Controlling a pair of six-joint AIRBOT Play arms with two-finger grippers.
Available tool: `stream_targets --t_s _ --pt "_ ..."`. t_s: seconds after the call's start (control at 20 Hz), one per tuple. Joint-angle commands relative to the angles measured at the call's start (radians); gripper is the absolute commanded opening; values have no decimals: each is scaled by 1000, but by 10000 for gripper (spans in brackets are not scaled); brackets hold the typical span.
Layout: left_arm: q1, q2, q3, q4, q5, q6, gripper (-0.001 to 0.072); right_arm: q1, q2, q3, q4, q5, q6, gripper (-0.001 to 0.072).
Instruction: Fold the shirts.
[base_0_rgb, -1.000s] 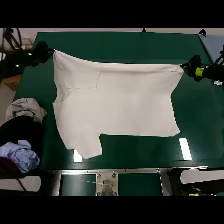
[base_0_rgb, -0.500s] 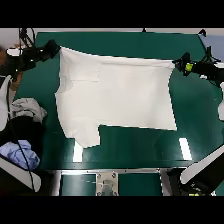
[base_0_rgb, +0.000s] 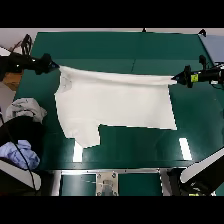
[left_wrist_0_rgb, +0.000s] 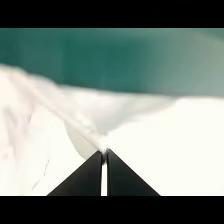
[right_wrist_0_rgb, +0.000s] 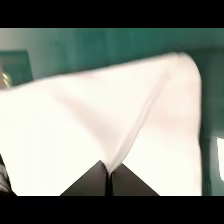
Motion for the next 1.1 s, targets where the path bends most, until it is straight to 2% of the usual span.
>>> stream_targets --t_s 0.0,0.2,0.35,0.4,0.45,0.5,0.55,0.6,0.65,0.8,0.85,0.95,1.05 --pt "-3 3 -61 139 -138 -62 22 0 13 -62 -137 85 25 12" --pt "-19 3 -184 171 -123 -73 21 13 13 -151 -184 70 37 12" --pt "-21 3 -188 177 -103 -80 22 22 13 -151 -198 41 66 13" --pt "-23 3 -188 163 -96 -76 23 27 13 -151 -199 35 72 33" --pt "-26 3 -188 152 -93 -77 23 32 13 -150 -198 35 77 183" --pt "-28 3 -187 132 -101 -77 65 35 13 -144 -199 42 93 261" --pt "-28 3 -178 116 -128 -80 385 35 19 -136 -199 56 104 261" --pt "-23 3 -159 108 -182 -103 554 33 35 -133 -202 74 115 261" --pt "-17 6 -139 112 -252 -117 482 28 59 -136 -210 95 124 261" --pt "-2 58 -166 195 -428 -157 476 21 200 -223 -335 111 142 261" --pt "5 99 -212 235 -443 -158 476 17 264 -288 -376 103 142 260" --pt "26 238 -386 285 -389 -157 477 1 421 -480 -402 53 142 260" --pt "60 397 -583 286 -314 -156 477 -35 603 -714 -401 -55 162 260"
